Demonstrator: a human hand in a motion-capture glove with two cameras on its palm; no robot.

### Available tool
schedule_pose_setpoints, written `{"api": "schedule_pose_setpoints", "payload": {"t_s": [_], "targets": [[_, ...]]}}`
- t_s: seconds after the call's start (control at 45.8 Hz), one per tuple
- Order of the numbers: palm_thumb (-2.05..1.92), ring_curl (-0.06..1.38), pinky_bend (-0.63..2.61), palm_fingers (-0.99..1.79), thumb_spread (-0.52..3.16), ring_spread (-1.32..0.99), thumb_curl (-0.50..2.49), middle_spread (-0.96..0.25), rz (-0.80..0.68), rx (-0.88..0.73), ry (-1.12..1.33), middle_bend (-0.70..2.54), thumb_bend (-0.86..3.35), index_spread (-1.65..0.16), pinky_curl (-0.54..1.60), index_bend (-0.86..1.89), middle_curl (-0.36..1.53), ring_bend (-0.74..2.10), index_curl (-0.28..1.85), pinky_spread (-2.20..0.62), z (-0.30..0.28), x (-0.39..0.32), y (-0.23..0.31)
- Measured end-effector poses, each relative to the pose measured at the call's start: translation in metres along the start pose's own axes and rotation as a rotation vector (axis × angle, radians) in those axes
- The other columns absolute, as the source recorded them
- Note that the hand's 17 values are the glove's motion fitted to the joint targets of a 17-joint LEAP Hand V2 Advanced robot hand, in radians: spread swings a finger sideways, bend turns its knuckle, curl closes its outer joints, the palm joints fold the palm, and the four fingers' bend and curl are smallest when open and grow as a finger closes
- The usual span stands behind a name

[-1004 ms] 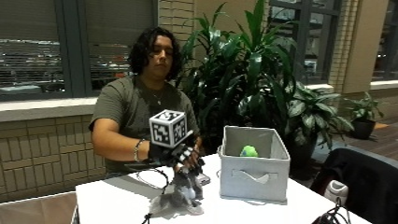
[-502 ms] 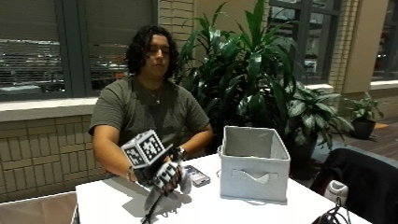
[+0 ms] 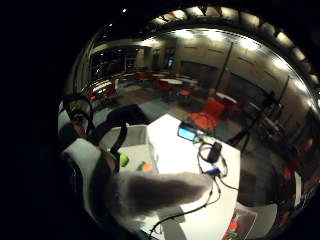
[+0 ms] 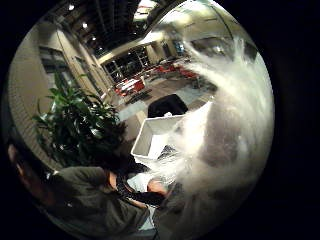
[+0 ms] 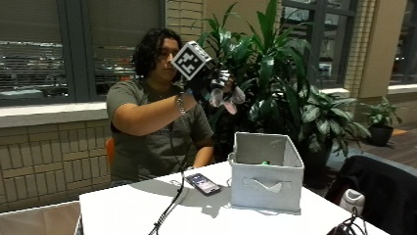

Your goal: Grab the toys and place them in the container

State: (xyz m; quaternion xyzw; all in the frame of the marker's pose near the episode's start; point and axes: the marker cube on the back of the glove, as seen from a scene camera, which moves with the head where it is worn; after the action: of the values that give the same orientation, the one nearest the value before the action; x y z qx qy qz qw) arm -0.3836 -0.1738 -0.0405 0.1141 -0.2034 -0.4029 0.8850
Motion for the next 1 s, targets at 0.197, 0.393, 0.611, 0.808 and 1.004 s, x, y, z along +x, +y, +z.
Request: {"api": "schedule_pose_setpoints", "payload": {"t_s": [0.197, 0.393, 0.611, 0.808, 1.004], "targets": [[0.27, 0.55, 0.95, 1.19, 1.11, -0.29, 0.56, -0.32, -0.231, -0.075, 0.006, 0.99, -0.01, -0.38, 0.46, 0.44, 0.85, 1.37, 0.81, -0.37, 0.048, -0.029, -0.037], [-0.04, 0.5, 0.85, 1.02, 1.17, -0.29, 0.48, -0.3, 0.021, -0.274, 0.023, 0.96, -0.11, -0.38, 0.43, 0.39, 0.8, 1.28, 0.84, -0.35, 0.088, -0.026, -0.041], [-0.2, 0.39, 0.75, 0.11, 0.84, -0.3, 0.36, -0.27, -0.05, -0.372, 0.135, 0.67, -0.16, -0.42, 0.39, 0.22, 0.66, 0.98, 0.75, -0.1, 0.069, 0.008, 0.016], [-0.19, 0.34, 0.71, 0.19, 0.78, -0.29, 0.3, -0.25, 0.077, -0.419, 0.157, 0.59, -0.14, -0.44, 0.34, 0.18, 0.6, 0.97, 0.66, -0.03, 0.029, 0.055, 0.099], [-0.17, 0.32, 0.68, 0.23, 0.82, -0.28, 0.25, -0.24, 0.197, -0.419, 0.287, 0.56, -0.12, -0.45, 0.33, 0.21, 0.56, 0.93, 0.64, 0.0, -0.003, 0.101, 0.163]]}}
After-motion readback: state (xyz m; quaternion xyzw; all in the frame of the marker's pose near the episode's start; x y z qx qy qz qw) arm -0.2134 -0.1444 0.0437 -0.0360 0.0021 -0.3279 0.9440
